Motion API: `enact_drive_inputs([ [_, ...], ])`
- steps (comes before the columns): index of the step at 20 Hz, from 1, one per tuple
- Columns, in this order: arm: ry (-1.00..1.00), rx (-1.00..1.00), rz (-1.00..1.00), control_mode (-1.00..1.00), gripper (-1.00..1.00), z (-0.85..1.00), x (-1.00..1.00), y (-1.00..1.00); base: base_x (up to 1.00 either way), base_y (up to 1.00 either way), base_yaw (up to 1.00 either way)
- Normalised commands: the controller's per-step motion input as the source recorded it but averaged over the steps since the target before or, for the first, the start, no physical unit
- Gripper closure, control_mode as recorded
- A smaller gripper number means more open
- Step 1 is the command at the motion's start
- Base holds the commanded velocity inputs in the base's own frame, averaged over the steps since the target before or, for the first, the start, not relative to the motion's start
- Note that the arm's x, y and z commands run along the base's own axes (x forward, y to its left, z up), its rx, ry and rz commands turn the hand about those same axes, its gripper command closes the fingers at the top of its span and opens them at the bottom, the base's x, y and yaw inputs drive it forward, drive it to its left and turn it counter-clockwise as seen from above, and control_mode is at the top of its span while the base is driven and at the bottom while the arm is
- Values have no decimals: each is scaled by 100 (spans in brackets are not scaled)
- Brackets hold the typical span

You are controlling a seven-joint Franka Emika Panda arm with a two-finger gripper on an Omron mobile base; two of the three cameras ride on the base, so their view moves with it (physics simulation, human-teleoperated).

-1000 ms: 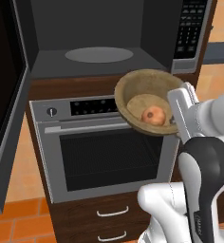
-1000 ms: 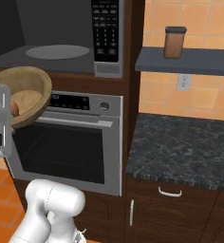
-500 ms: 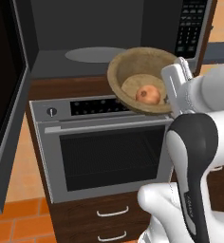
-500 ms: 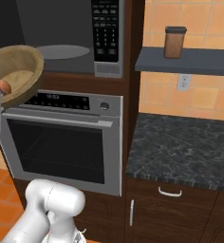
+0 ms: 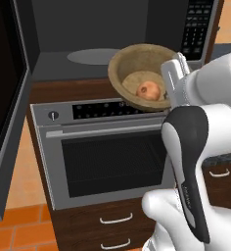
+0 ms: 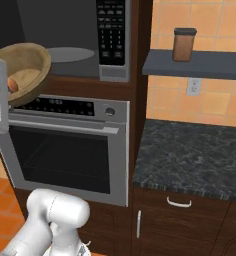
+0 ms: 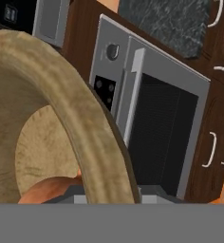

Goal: Pick the onion from the sink and place it in the bowl. Then pick the bowl and place it in the microwave. Then close the microwave door and press the start button.

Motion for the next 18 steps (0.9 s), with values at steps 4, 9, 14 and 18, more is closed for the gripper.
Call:
enact_drive_inputs([
  [4,0,0,0,-100,100,10,60,0,0,0,0],
  [9,4,-1,0,-100,100,46,48,0,0,0,0],
  [14,2,0,0,-100,100,27,47,0,0,0,0],
  [18,2,0,0,-100,100,0,66,0,0,0,0],
])
